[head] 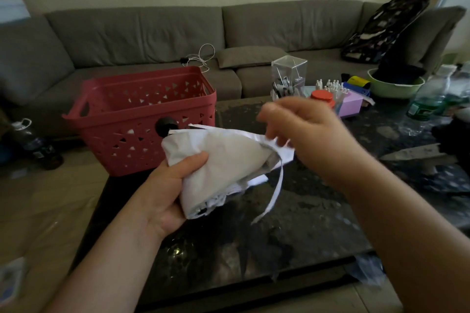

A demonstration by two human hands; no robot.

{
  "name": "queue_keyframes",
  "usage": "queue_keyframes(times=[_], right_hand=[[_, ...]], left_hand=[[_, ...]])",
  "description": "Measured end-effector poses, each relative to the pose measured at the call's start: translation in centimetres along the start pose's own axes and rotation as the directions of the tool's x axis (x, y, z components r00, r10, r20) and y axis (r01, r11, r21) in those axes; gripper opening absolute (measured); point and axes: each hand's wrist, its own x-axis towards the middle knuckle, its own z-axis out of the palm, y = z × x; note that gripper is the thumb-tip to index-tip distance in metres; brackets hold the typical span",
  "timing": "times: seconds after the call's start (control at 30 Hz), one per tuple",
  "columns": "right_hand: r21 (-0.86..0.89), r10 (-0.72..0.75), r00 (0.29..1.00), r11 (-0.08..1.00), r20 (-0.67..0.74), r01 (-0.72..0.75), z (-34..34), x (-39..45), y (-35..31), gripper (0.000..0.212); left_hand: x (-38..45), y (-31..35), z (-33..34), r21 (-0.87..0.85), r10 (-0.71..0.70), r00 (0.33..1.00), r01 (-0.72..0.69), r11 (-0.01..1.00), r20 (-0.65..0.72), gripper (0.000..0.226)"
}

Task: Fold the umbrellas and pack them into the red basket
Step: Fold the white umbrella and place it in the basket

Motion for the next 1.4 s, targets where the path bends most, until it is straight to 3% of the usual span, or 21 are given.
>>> queue_keyframes(times=[0.07,0.17,0.3,0.43,0.5,0.53,0.57,0.63,0.73,0.8,0.87,0.97,1.1,1.17,1.23,1.3,1.4], right_hand=[[-0.158,0.152,0.97,0.98,0.192,-0.122,1.6,-0.4,0.5,0.037],[-0.229,0.307,0.909,0.942,0.283,-0.247,3.5,-0.1,2.8,0.055],[0.089,0.338,0.846,0.909,0.412,-0.407,4.0,0.2,4.6,0.049],[0.424,0.248,0.798,0.74,0.549,-0.522,3.4,0.1,5.2,0.036],[0.457,0.212,0.817,0.741,0.536,-0.492,2.8,0.2,5.2,0.029],[0.378,0.208,0.844,0.823,0.495,-0.424,2.5,0.3,5.3,0.029],[0.221,0.207,0.882,0.92,0.423,-0.322,2.3,0.4,5.5,0.03],[-0.062,0.154,0.949,0.988,0.276,-0.142,2.3,0.6,5.7,0.03],[-0.045,0.12,0.975,0.992,0.187,-0.114,3.5,0.6,5.5,0.024],[0.01,0.123,0.974,0.992,0.188,-0.127,4.4,0.4,5.6,0.021],[0.144,0.117,0.969,0.978,0.217,-0.15,5.4,0.2,5.9,0.031],[0.313,0.136,0.966,0.928,0.221,-0.203,6.5,-0.2,6.3,0.067],[0.254,0.089,0.977,0.957,0.192,-0.138,6.4,-0.1,6.3,0.115],[0.268,0.07,0.96,0.953,0.272,-0.145,6.0,0.0,6.3,0.124],[0.329,0.049,0.911,0.924,0.409,-0.197,5.7,-0.1,6.5,0.112],[0.355,0.031,0.86,0.903,0.51,-0.244,5.6,-0.1,6.9,0.081],[0.354,0.057,0.828,0.886,0.558,-0.299,5.4,-0.1,7.5,0.059]], left_hand=[[-0.2,-0.3,0.3,0.054,0.082,0.997,-0.083,0.995,0.017,0.048],[-0.5,-0.6,0.4,0.141,0.16,0.987,-0.162,0.977,0.029,0.058],[-0.5,-0.6,-0.3,0.14,0.154,0.983,-0.167,0.976,0.097,0.064],[-0.4,-0.2,-1.0,0.128,0.122,0.973,-0.148,0.981,0.194,0.068],[-0.5,-0.1,-1.0,0.113,0.112,0.969,-0.14,0.984,0.22,0.068],[-0.6,0.0,-1.0,0.108,0.112,0.967,-0.14,0.984,0.229,0.068],[-0.7,-0.1,-0.9,0.107,0.116,0.964,-0.144,0.984,0.238,0.068],[-0.9,-0.2,-0.8,0.077,0.106,0.952,-0.133,0.988,0.288,0.067],[-1.0,-0.2,-0.1,-0.017,0.036,0.905,-0.031,0.999,0.424,0.072],[-1.3,-0.2,0.4,-0.117,-0.018,0.838,0.098,0.988,0.545,0.077],[-1.7,-0.3,0.8,-0.142,-0.044,0.8,0.16,0.977,0.599,0.074],[-1.0,-0.3,1.1,-0.103,-0.01,0.788,0.094,0.99,0.616,0.095],[-1.2,0.0,1.2,-0.081,0.017,0.824,0.035,0.996,0.566,0.083],[-1.6,-0.1,0.9,-0.027,0.048,0.834,-0.04,0.999,0.55,0.077],[-1.8,-0.3,0.9,0.053,0.063,0.813,-0.114,0.992,0.579,0.074],[-2.2,-0.4,1.3,0.145,0.086,0.818,-0.203,0.968,0.569,0.082],[-2.6,-0.6,1.3,0.25,0.137,0.822,-0.321,0.914,0.553,0.085]])
